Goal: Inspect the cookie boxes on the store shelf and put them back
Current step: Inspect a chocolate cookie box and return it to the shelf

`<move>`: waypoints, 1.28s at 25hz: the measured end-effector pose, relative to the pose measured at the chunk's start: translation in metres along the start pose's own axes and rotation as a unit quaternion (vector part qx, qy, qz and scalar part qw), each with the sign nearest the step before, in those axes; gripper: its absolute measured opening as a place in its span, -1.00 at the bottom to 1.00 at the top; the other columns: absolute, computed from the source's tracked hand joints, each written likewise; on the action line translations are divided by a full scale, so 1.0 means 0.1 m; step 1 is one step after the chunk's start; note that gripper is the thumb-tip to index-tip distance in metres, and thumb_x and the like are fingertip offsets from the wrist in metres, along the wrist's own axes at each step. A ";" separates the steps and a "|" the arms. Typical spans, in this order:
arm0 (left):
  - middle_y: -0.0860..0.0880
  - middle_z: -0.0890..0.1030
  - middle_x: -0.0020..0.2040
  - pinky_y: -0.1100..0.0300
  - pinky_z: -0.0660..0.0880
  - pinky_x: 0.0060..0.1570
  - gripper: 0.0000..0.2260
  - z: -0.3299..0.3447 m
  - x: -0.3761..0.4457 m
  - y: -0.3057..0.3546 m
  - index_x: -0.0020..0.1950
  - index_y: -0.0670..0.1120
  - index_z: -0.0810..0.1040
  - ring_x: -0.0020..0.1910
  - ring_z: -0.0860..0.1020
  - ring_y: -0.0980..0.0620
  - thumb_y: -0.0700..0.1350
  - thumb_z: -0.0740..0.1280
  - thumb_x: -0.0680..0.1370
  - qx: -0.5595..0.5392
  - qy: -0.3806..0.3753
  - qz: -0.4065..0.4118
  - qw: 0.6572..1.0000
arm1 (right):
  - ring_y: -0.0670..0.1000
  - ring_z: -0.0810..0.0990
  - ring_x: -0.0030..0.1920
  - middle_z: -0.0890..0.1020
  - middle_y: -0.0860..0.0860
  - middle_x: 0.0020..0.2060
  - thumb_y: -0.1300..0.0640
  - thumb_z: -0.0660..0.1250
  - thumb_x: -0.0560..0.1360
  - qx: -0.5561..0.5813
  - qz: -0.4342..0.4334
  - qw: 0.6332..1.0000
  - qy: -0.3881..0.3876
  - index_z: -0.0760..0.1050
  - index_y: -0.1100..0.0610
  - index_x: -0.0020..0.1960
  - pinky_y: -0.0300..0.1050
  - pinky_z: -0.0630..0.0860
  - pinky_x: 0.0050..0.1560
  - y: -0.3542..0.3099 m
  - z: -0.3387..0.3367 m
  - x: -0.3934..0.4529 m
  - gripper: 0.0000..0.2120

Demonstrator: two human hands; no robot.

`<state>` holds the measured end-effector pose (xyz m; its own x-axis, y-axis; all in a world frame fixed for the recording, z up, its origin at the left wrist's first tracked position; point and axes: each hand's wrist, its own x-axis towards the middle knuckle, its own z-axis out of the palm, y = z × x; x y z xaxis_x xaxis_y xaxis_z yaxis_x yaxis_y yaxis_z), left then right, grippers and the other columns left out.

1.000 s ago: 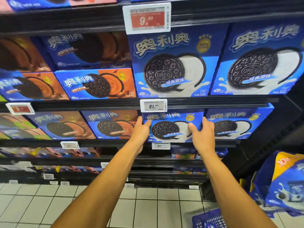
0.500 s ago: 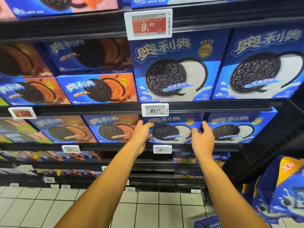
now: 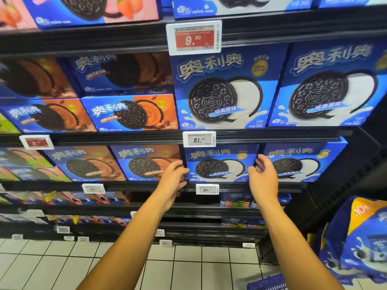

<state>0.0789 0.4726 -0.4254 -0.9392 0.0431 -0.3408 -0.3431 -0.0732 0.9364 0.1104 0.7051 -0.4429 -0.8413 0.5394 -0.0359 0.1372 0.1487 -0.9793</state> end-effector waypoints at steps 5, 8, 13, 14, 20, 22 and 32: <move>-0.03 0.58 0.22 0.08 0.46 0.12 -0.85 -0.63 -0.30 -0.17 0.15 0.00 0.56 0.18 0.53 0.07 -0.18 0.28 0.63 -0.026 0.083 0.011 0.996 | 0.00 0.54 0.20 0.57 0.02 0.22 0.32 0.28 0.57 0.025 -0.030 0.999 -0.027 0.45 0.01 0.23 -0.13 0.42 0.17 -0.05 0.35 -0.38 -0.69; -0.04 0.60 0.18 0.05 0.44 0.15 -0.87 -1.02 -0.36 -0.16 0.15 0.00 0.54 0.14 0.55 0.06 -0.17 0.28 0.64 -0.060 0.131 0.019 0.989 | 0.03 0.56 0.24 0.58 0.03 0.20 0.36 0.28 0.57 0.037 -0.017 0.994 -0.106 0.47 0.14 0.33 -0.16 0.43 0.20 -0.09 0.74 -0.63 -0.64; 0.04 0.59 0.04 0.00 0.41 0.07 -0.79 -1.56 -0.13 0.02 0.22 0.00 0.49 0.04 0.52 0.01 -0.19 0.27 0.61 -0.037 0.190 0.081 0.978 | -0.10 0.49 0.28 0.52 -0.05 0.32 0.29 0.27 0.62 0.005 -0.037 0.980 -0.195 0.40 0.10 0.46 -0.37 0.41 0.10 -0.31 1.40 -0.84 -0.58; 0.03 0.58 0.02 -0.07 0.43 0.12 -0.77 -1.64 -0.06 0.05 0.25 -0.03 0.47 0.02 0.50 -0.01 -0.20 0.26 0.61 -0.025 0.187 0.085 0.978 | -0.09 0.49 0.29 0.52 -0.04 0.33 0.29 0.27 0.63 0.000 -0.036 0.982 -0.183 0.40 0.10 0.47 -0.38 0.40 0.09 -0.35 1.51 -0.85 -0.58; -0.04 0.57 0.06 0.12 0.44 -0.06 -0.53 -1.94 0.23 0.13 0.44 -0.04 0.35 -0.16 0.52 0.06 -0.35 0.23 0.56 0.004 0.136 0.104 0.985 | -0.10 0.57 -0.08 0.59 -0.10 0.27 0.24 0.24 0.62 -0.041 0.018 0.986 -0.158 0.22 0.09 0.58 -0.33 0.46 -0.17 -0.45 1.92 -0.92 -0.46; 0.00 0.55 0.04 0.25 0.44 -0.20 -0.47 -1.99 0.27 0.18 0.49 0.02 0.29 -0.23 0.49 0.09 -0.33 0.22 0.57 0.041 0.109 0.114 0.987 | -0.06 0.57 -0.17 0.62 -0.15 0.10 0.19 0.25 0.62 -0.058 0.014 0.989 -0.135 0.18 0.07 0.59 -0.28 0.47 -0.25 -0.48 2.02 -0.90 -0.42; 0.08 0.50 -0.20 0.23 0.38 -0.25 -0.70 -1.92 0.26 0.44 0.27 -0.06 0.29 -0.26 0.47 0.12 -0.18 0.26 0.57 0.206 0.030 0.111 0.972 | 0.20 0.60 -0.09 0.65 0.13 -0.15 0.14 0.29 0.50 -0.090 0.005 0.995 -0.046 0.34 0.10 0.03 0.12 0.52 -0.05 -0.73 2.14 -0.81 -0.84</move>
<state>0.0365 0.2797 -0.4095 -0.9927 0.0119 -0.1200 -0.1093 0.3321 0.9369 0.0570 0.4731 -0.4107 -0.8823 0.4650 -0.0724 0.2308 0.2936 -0.9276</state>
